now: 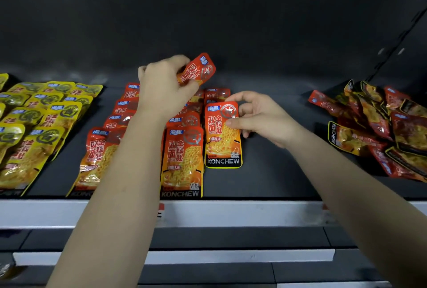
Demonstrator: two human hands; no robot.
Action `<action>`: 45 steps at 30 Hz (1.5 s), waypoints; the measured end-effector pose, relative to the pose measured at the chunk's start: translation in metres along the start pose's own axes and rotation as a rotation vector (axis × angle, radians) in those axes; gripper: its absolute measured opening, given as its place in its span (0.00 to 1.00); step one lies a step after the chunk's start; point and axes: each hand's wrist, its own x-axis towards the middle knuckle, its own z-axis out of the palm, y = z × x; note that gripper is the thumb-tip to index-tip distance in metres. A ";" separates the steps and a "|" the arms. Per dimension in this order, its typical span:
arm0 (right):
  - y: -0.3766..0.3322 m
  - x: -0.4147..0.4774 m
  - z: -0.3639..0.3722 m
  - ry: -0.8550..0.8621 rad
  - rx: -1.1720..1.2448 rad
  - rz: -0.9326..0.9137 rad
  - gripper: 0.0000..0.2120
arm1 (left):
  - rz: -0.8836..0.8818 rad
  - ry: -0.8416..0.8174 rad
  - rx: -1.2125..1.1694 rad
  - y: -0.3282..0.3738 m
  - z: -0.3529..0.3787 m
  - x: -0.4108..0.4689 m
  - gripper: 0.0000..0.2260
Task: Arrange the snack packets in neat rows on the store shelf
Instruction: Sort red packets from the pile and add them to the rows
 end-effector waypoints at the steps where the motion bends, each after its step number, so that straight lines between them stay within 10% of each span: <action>1: 0.001 0.000 0.000 0.012 -0.036 -0.009 0.21 | 0.000 -0.001 0.001 0.000 0.000 0.000 0.13; 45: 0.008 -0.001 -0.001 0.147 -0.505 -0.216 0.16 | 0.033 -0.041 0.045 0.002 0.008 -0.002 0.12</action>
